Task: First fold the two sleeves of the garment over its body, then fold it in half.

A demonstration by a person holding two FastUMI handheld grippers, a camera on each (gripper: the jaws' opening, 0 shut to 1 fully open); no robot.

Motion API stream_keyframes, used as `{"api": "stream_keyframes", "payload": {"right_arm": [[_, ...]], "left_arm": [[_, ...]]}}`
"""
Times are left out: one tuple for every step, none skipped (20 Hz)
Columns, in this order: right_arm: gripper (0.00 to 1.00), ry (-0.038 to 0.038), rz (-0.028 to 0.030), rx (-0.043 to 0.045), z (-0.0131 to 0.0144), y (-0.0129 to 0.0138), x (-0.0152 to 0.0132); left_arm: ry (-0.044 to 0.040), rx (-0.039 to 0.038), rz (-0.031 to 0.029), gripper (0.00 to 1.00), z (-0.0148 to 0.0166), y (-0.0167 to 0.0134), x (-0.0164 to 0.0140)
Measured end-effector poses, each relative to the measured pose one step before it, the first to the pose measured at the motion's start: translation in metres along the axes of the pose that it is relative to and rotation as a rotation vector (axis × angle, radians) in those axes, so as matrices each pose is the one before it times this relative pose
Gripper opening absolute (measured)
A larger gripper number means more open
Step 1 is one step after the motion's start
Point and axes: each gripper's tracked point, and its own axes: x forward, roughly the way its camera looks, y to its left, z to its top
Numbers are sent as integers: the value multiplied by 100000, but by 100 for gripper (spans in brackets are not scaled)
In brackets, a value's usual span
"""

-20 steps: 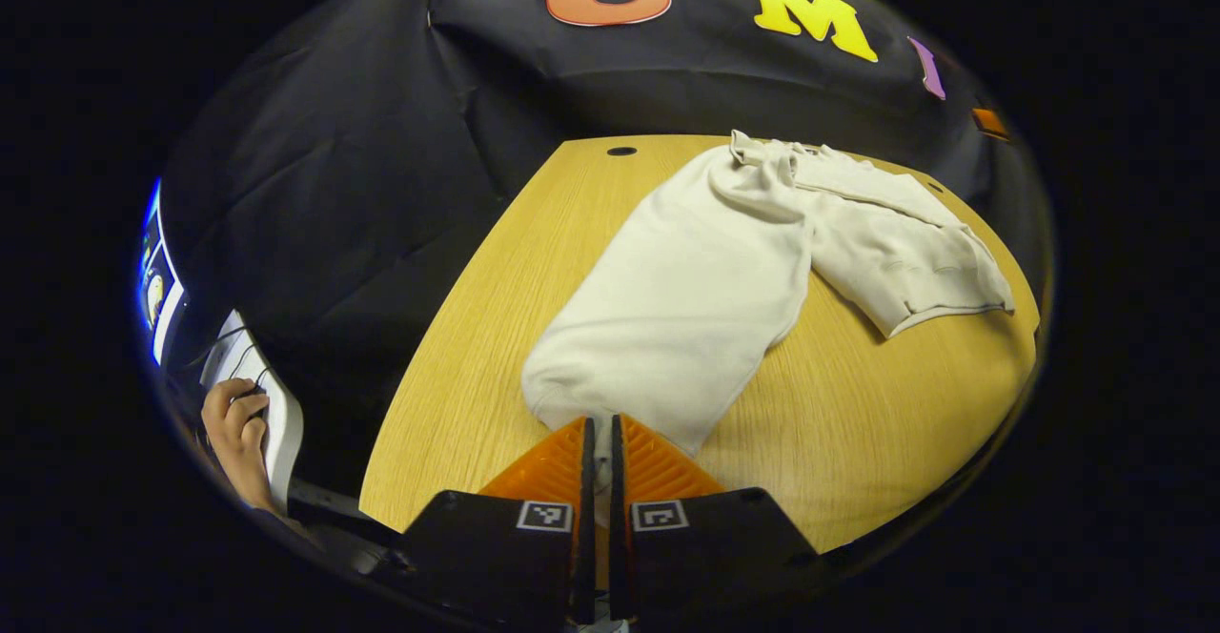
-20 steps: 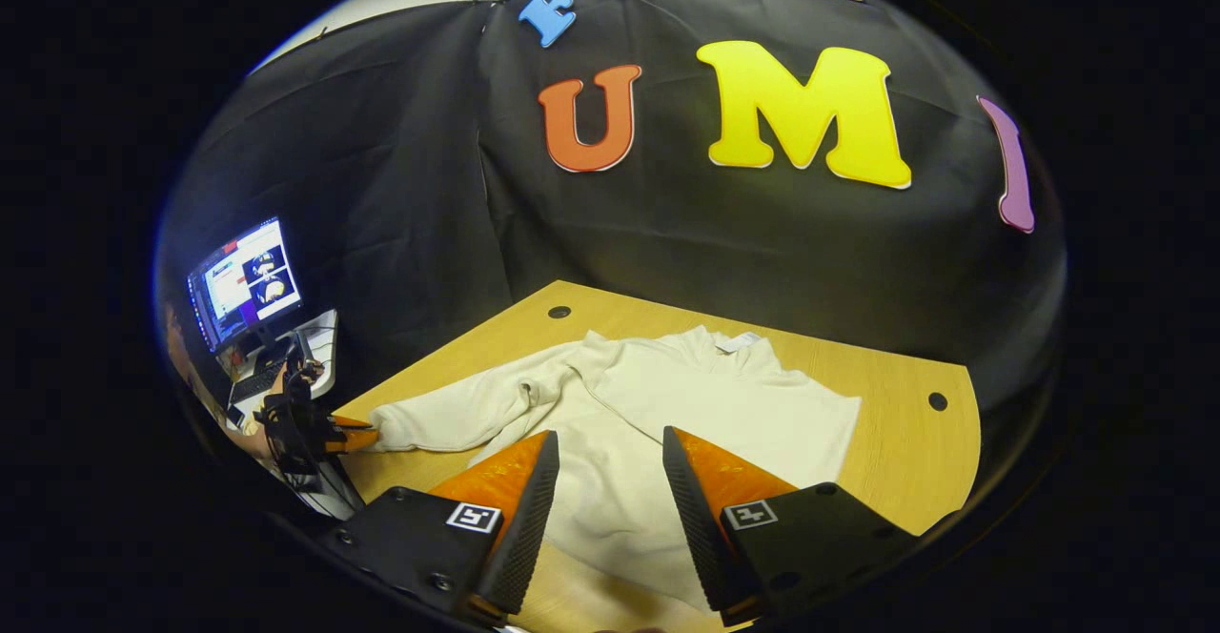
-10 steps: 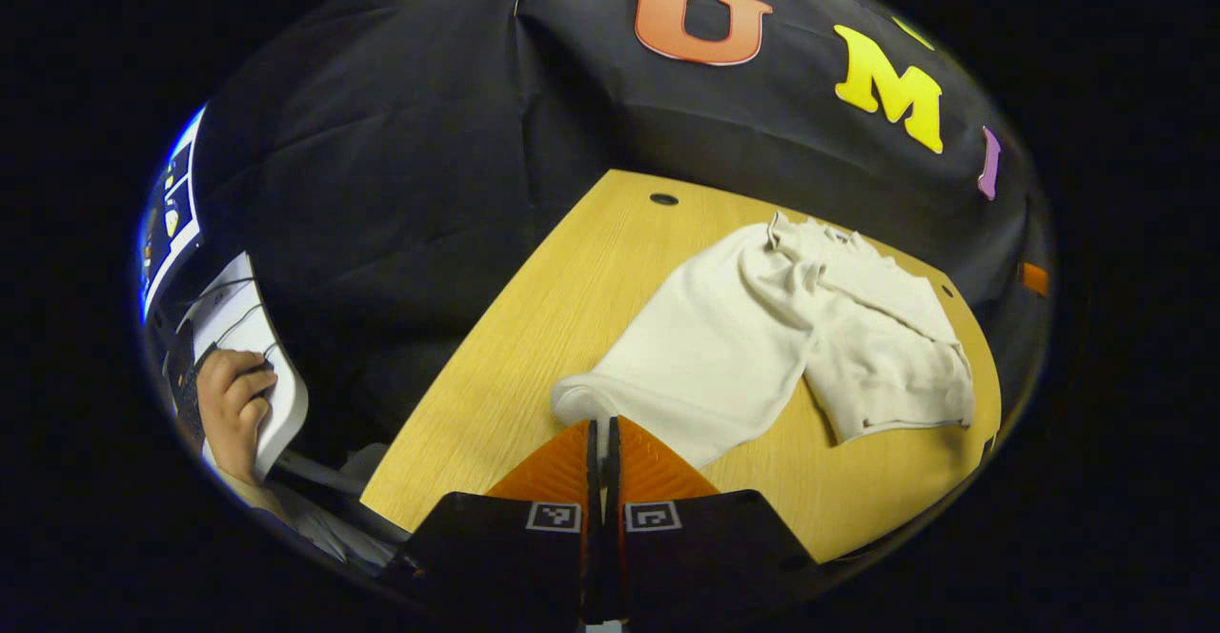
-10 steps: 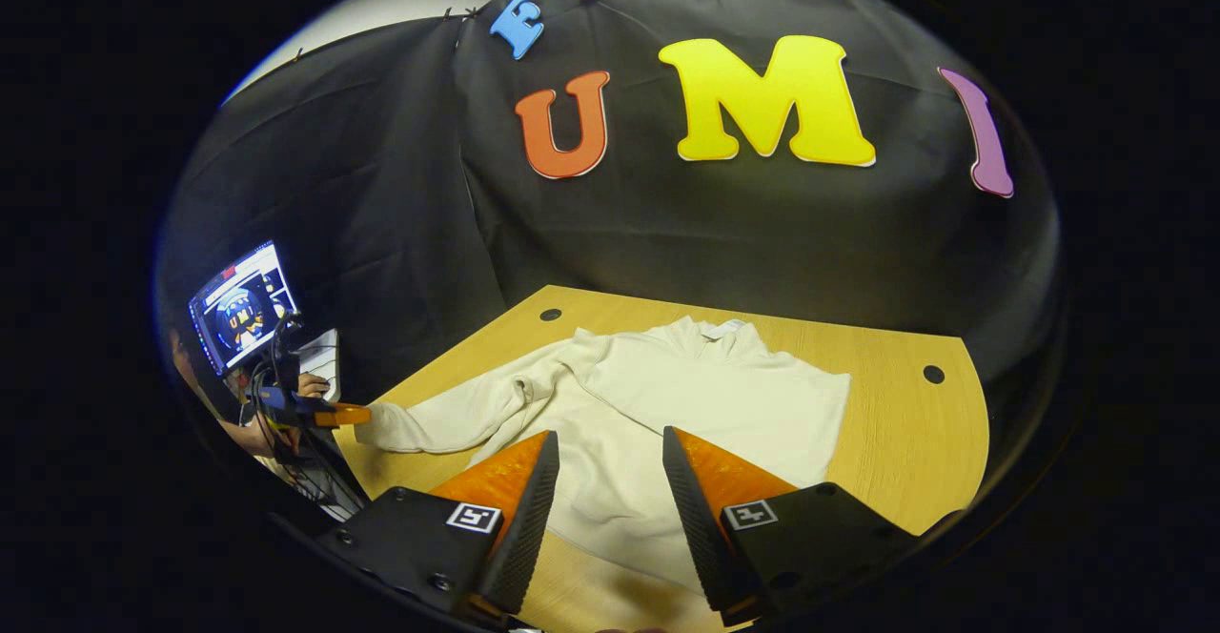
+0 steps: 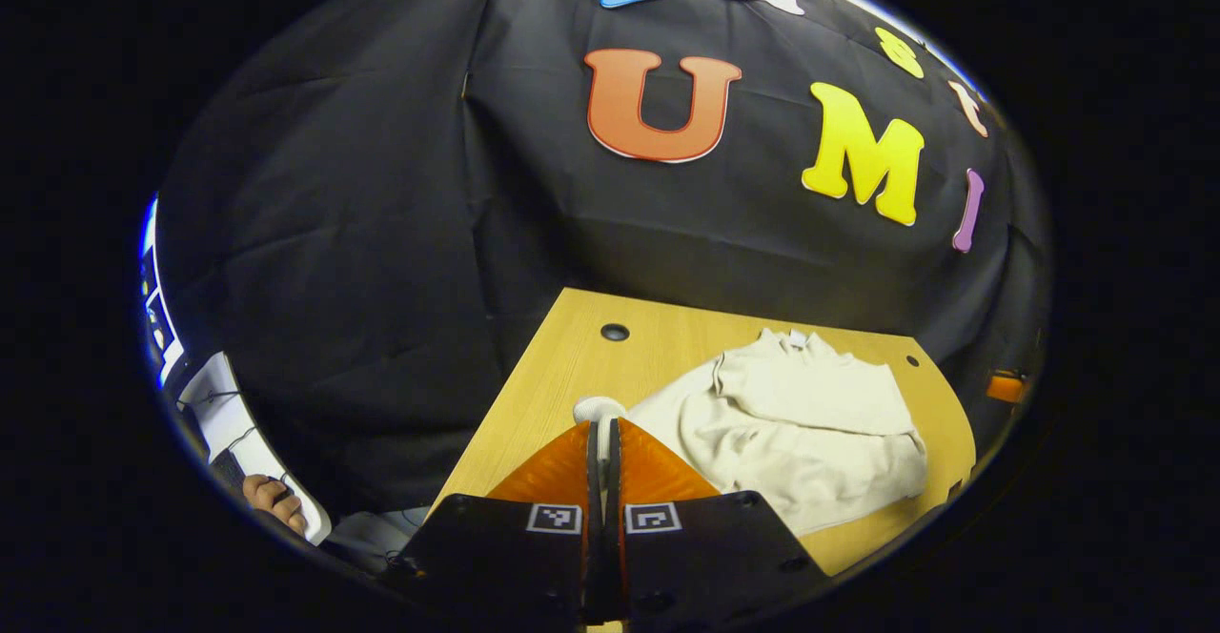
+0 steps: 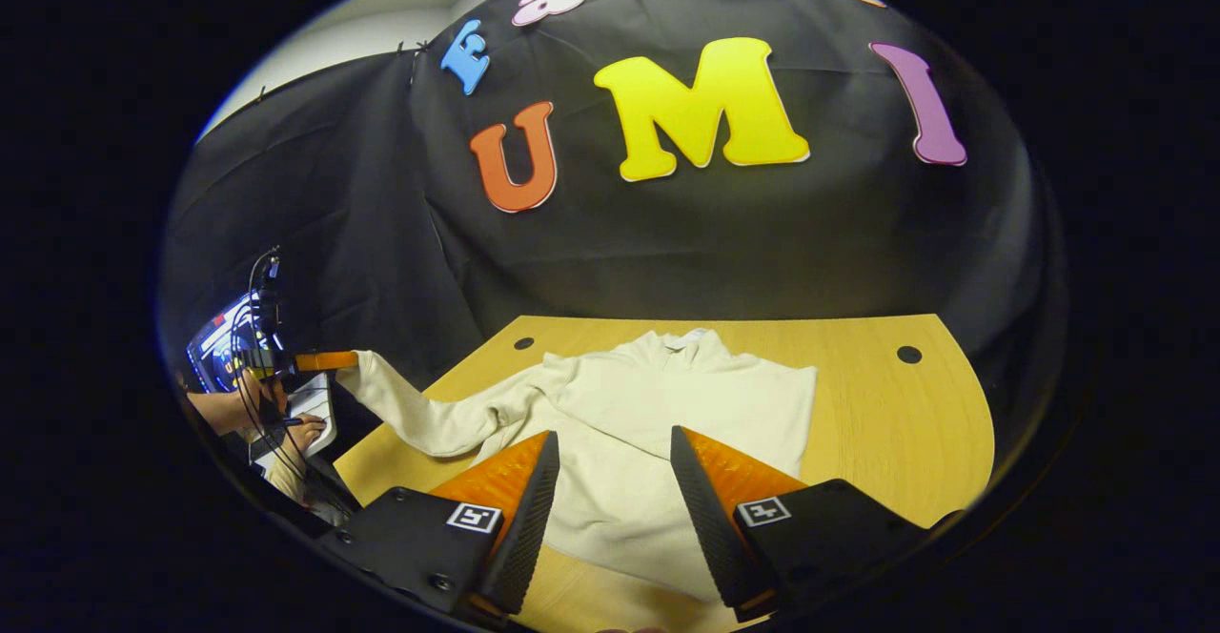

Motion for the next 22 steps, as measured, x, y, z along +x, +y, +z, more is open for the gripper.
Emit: {"api": "stream_keyframes", "payload": {"right_arm": [[74,-1118,-1190,1250,195,-643,-373],[74,-971,-1433,764,58,-598,-501],[74,-912,-1460,332,159,-651,-484],[74,-837,-1383,447,78,-654,-462],[74,-820,-1322,665,178,-603,-487],[74,-854,-1403,575,170,-558,-464],[74,-795,-1782,76,139,-681,-349],[74,-1283,-1391,126,289,-562,-433],[74,-1305,-1194,358,361,-513,-344],[74,-893,-1184,598,192,-550,-415],[74,-779,-1048,692,286,-514,-264],[74,-887,-1179,827,157,-563,-384],[74,-702,-983,920,203,-536,-275],[74,-643,-1068,932,182,-581,-389],[74,-759,-746,954,217,-519,-320],[74,-702,-1099,778,159,-550,-457],[74,-668,-821,745,242,-495,-355],[74,-426,-1241,436,14,-640,-444],[74,-265,-1151,-134,58,-519,-426],[74,-472,-1351,-734,-9,-582,-501],[74,-339,-990,-404,-152,-273,-527],[74,-207,-862,433,-290,-719,-200]], "left_arm": [[-1041,532,-1807,3,1583,-922,689],[-816,1048,-1615,3,1503,-877,643],[-1185,564,-2328,2,1659,-934,639],[-1725,-847,-2788,3,1677,-1068,514],[-1232,-1266,-2454,2,1791,-985,679],[-1389,-1604,-2482,2,1810,-1013,914],[-1724,-858,-2140,2,1698,-1074,772],[-1993,1000,-2066,3,1699,-1204,767],[-1729,1850,-2272,2,1567,-1134,759],[-1328,2339,-3070,2,1295,-1601,1009],[-1534,2641,-3561,3,1263,-1883,1122],[-1227,2845,-3838,2,1317,-2190,934],[-831,2566,-4107,3,1135,-2286,1016],[-748,1994,-4476,3,973,-2567,1111],[-660,2151,-4413,2,771,-2328,1032],[-345,2352,-4750,2,502,-2501,1329],[121,1551,-3877,2,160,-2037,1193],[950,732,-4171,2,-348,-2218,1268],[1405,-78,-3772,2,-594,-1973,1450],[1470,-928,-3917,2,-715,-2104,1683],[1228,-1088,-2790,2,-607,-1463,1284],[2125,-195,-2889,2,-849,-1755,1703]]}}
